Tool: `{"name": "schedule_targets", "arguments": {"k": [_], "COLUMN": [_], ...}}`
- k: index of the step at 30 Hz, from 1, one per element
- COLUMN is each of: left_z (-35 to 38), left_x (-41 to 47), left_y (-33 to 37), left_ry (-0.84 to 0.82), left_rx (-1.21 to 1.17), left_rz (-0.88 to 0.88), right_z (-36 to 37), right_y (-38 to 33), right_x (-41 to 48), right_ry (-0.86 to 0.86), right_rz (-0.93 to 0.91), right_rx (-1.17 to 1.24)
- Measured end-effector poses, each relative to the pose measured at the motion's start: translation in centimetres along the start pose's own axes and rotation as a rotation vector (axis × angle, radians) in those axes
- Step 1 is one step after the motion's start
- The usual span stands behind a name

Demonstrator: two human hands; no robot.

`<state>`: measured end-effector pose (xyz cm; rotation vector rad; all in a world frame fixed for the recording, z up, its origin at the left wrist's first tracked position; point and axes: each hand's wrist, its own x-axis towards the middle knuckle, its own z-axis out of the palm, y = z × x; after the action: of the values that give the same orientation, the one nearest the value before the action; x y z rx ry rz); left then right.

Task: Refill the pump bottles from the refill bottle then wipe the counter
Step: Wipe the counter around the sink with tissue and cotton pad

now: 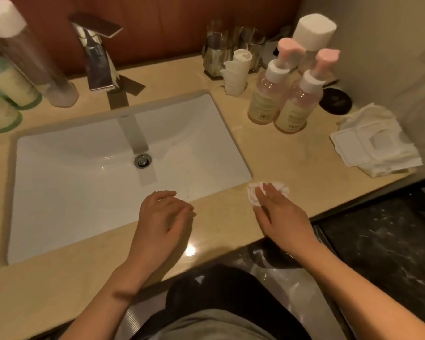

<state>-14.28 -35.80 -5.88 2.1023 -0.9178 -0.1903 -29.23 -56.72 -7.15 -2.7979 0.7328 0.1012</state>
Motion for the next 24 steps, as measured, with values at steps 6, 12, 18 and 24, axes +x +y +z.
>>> {"name": "schedule_targets", "arguments": {"k": [6, 12, 18, 24], "left_z": [0.1, 1.2, 2.8, 2.9], "left_x": [-0.3, 1.4, 2.3, 2.3], "left_y": [-0.1, 1.3, 2.5, 3.0], "left_ry": [-0.026, -0.114, -0.17, -0.113], "left_rx": [-0.046, -0.032, -0.016, -0.026], "left_rz": [-0.043, 0.035, 0.081, 0.029], "right_z": [2.0, 3.4, 0.6, -1.5], "right_y": [-6.5, -6.9, 1.7, 5.2], "right_x": [1.4, -4.8, -5.5, -1.8], "right_ry": [-0.021, -0.075, -0.053, 0.011], "right_rz": [0.033, -0.251, -0.154, 0.197], "right_rx": [0.088, 0.054, 0.14, 0.096]}}
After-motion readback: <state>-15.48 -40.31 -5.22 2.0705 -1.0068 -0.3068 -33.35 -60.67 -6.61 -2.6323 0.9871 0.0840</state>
